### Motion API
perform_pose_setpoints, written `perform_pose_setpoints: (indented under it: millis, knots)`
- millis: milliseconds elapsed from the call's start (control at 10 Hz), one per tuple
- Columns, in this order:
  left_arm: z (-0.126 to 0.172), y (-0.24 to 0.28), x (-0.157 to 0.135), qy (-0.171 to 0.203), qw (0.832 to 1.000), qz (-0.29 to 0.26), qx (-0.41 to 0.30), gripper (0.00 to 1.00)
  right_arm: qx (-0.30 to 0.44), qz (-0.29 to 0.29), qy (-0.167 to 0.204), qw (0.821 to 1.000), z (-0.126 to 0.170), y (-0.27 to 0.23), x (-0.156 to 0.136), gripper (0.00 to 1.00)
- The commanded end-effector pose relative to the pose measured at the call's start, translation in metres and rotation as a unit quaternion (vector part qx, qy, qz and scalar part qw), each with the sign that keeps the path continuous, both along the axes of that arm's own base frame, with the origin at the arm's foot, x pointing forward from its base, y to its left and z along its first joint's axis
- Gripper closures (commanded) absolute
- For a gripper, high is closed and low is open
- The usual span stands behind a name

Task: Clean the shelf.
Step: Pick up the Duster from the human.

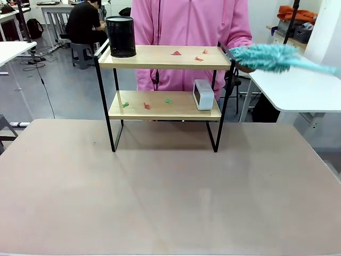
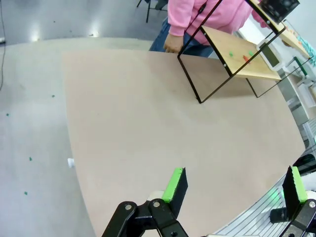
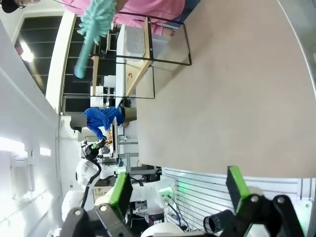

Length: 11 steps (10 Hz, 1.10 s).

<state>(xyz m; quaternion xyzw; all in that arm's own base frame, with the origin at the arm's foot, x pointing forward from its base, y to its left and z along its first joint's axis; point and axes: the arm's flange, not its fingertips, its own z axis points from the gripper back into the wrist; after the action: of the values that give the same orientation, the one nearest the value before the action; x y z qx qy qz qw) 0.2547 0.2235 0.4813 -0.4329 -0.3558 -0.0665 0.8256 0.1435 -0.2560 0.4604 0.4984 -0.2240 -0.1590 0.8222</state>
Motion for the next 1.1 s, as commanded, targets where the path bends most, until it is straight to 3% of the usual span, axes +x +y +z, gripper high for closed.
perform_pose_setpoints:
  millis: [0, 400, 500, 600, 1000]
  knots:
    - [0.0, 0.0, 0.004, -0.012, 1.0, -0.005, -0.003, 0.0, 0.004, 0.0, -0.017, 1.0, 0.0, -0.003, 0.0, 0.0]
    - [0.0, 0.0, 0.004, -0.012, 1.0, -0.005, -0.003, 0.0, 0.004, 0.0, -0.017, 1.0, 0.0, -0.003, 0.0, 0.0]
    - [0.0, 0.0, 0.004, -0.012, 1.0, -0.005, -0.003, 0.0, 0.004, -0.005, -0.001, 1.0, -0.004, -0.002, 0.001, 0.0]
    - [0.0, 0.0, 0.004, -0.012, 1.0, -0.005, -0.003, 0.0, 0.045, 0.038, 0.014, 0.998, -0.002, 0.002, 0.018, 0.0]
    - [0.0, 0.0, 0.004, -0.012, 1.0, -0.005, -0.003, 0.0, 0.104, 0.026, -0.02, 0.994, 0.056, 0.049, 0.156, 0.0]
